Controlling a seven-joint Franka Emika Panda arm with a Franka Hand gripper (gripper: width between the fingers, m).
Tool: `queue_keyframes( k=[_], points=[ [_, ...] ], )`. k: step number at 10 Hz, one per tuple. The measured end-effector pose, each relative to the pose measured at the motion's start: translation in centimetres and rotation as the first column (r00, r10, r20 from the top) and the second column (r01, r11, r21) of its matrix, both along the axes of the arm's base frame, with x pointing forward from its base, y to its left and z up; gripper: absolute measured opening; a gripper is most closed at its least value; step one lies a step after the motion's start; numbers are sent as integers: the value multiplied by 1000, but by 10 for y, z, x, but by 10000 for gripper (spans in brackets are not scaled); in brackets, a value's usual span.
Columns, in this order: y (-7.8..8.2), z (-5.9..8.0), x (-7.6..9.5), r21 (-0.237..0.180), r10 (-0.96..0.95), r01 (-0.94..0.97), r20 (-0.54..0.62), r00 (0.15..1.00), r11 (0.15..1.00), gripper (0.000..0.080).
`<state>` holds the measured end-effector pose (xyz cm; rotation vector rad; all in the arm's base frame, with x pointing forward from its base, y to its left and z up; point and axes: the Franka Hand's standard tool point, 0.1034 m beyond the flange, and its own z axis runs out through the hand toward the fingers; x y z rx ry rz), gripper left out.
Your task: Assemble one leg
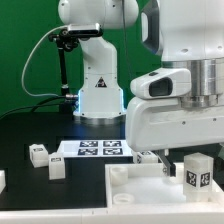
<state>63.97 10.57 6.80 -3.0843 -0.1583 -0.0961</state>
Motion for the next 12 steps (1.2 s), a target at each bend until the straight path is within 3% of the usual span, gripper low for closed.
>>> queue_keyframes(
  k=[2,3,4,5,7,12],
  points=[
    [0,0,0,2,-40,40,-3,999,999,620],
    [0,0,0,5,-86,86,-6,996,996,438],
    [0,0,0,10,-161,161,-11,987,987,438],
    [0,-1,0,13,-224,224,-15,974,974,282],
    [-9,-1,5,23,-299,299,-16,954,954,284],
    [-9,-1,5,23,-299,299,-16,954,954,284]
  ],
)
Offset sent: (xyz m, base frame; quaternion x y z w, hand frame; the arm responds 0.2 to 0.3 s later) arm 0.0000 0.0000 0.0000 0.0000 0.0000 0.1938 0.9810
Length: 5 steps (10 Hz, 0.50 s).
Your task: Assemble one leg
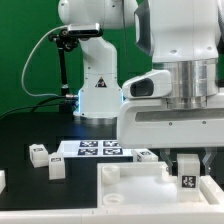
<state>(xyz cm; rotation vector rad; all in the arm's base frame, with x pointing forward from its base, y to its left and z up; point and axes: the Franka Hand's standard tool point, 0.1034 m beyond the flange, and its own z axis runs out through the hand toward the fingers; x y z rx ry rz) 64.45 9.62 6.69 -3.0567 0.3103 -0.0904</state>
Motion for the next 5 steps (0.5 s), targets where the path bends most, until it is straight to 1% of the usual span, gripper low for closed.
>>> queue_keyframes(
  k=[3,4,5],
  points=[
    [0,0,0,0,0,0,0,1000,1000,284],
    [0,0,0,0,0,0,0,1000,1000,354],
    [0,0,0,0,0,0,0,1000,1000,354]
  ],
)
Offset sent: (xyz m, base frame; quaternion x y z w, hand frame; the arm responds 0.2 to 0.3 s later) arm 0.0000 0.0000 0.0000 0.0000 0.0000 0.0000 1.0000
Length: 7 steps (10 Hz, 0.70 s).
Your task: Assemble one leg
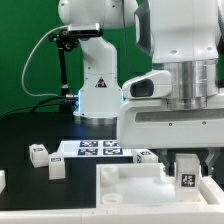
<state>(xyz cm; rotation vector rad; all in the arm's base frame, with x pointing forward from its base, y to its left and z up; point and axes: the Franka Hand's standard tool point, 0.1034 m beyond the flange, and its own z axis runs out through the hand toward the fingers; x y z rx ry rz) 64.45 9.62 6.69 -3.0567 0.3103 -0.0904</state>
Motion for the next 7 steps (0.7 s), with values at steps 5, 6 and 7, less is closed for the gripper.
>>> queue_keyframes(
  k=[5,6,7],
  points=[
    [-3,0,1,16,-163,163,-11,987,986,648],
    [-2,0,1,22,-269,269,-20,963,963,649],
    [-2,0,1,27,-362,363,-29,932,931,649]
  ],
)
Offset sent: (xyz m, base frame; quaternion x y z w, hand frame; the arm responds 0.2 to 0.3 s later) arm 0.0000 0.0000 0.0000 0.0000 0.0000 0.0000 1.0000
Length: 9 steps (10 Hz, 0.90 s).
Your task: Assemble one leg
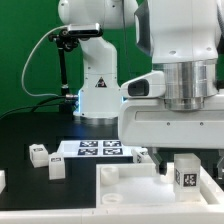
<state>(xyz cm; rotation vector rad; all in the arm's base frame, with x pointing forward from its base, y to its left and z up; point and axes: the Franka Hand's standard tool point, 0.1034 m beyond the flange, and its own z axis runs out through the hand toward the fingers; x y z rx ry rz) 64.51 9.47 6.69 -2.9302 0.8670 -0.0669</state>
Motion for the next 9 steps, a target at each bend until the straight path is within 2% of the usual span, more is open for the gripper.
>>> queue_keyframes(
  k=[2,3,4,5,9],
  points=[
    [0,0,0,1,-19,19,-1,1000,1000,649],
    [0,0,0,1,-19,19,-1,1000,1000,512],
    [0,0,0,0,-19,19,-1,1000,1000,330],
    [0,0,0,0,-19,19,-2,1000,1000,285],
    [0,0,0,3,-50,50,-6,999,999,285]
  ],
)
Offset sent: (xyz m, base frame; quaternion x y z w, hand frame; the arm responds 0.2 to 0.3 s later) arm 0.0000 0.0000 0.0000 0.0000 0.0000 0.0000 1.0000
